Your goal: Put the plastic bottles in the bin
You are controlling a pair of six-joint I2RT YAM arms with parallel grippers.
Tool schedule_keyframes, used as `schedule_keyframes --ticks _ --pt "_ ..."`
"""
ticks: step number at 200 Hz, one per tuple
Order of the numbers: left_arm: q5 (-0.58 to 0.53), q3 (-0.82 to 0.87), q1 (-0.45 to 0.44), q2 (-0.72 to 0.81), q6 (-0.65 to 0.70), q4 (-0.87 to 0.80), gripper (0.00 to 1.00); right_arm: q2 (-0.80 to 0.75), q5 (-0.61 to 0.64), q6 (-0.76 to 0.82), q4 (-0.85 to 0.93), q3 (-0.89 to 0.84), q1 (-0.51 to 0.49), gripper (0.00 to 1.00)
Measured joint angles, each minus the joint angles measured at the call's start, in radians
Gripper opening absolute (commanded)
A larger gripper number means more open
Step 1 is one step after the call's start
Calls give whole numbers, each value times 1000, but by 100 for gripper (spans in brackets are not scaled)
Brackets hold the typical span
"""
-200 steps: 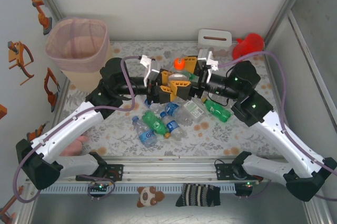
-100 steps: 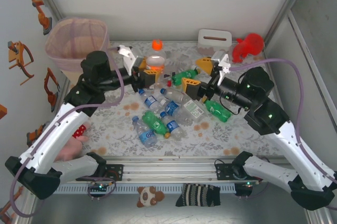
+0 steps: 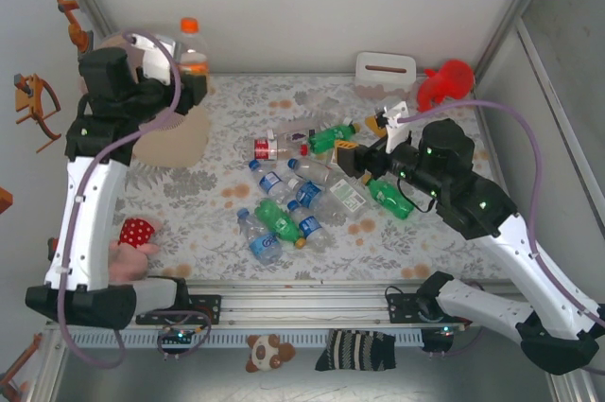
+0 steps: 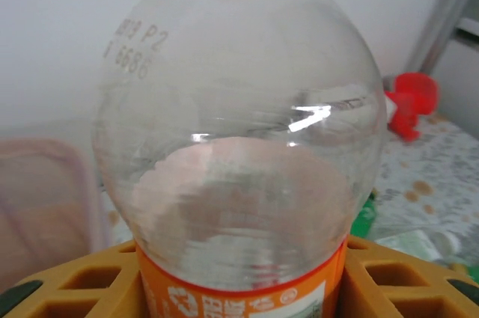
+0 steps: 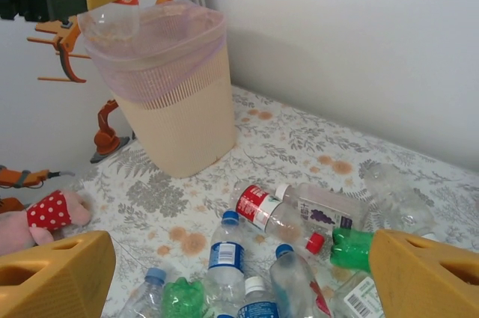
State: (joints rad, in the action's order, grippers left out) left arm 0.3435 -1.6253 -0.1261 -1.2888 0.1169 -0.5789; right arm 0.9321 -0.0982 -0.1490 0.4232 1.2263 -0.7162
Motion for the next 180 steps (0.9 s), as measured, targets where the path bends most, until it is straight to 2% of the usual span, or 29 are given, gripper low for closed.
schedule_keyframes --ticks 37,77,133,180 --pt "-13 -96 127 -143 -3 -39 50 -6 14 0 22 0 0 86" --pt "2 -183 211 -290 -24 -47 50 -14 15 -4 46 0 0 86" --pt "4 -325 245 -492 -8 -157 50 -39 25 -8 77 0 0 85" --pt "-4 -345 245 -596 40 -254 49 -70 47 -11 97 -1 0 85"
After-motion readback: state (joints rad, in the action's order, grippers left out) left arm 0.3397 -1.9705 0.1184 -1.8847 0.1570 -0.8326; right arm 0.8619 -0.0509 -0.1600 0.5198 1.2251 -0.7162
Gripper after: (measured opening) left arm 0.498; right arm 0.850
